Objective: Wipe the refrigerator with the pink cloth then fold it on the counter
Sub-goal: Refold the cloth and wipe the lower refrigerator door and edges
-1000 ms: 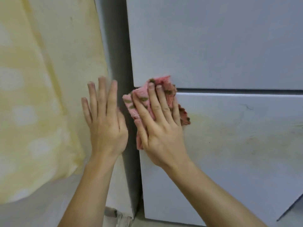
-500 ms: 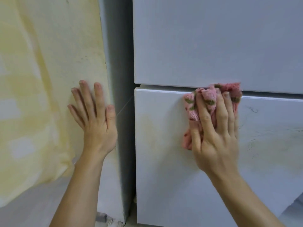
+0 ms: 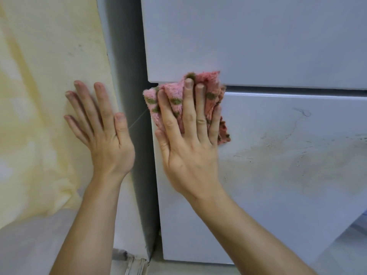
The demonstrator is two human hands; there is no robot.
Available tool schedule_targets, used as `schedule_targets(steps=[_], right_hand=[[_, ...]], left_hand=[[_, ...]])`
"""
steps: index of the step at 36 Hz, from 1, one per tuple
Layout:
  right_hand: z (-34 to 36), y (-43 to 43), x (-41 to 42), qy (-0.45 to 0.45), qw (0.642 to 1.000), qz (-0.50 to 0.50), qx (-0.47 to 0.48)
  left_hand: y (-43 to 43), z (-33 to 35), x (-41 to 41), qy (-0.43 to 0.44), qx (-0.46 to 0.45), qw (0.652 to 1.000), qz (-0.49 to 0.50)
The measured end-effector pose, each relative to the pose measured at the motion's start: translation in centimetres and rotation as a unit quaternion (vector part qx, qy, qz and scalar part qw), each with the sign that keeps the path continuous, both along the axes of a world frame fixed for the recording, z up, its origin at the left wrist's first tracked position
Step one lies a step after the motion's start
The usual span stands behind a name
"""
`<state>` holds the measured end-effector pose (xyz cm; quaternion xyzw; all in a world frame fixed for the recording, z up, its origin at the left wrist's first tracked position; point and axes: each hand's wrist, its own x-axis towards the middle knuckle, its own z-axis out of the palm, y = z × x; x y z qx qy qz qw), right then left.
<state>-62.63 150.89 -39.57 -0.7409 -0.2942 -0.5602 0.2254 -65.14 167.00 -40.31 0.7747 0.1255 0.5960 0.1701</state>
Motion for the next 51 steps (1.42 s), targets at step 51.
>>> schedule_targets(steps=[51], right_hand=[[-8.2,1.8,-0.5,-0.008,0.999,0.026,-0.032]], left_hand=[[1.6,-3.6,-0.9,0.012,0.097,0.995,-0.021]])
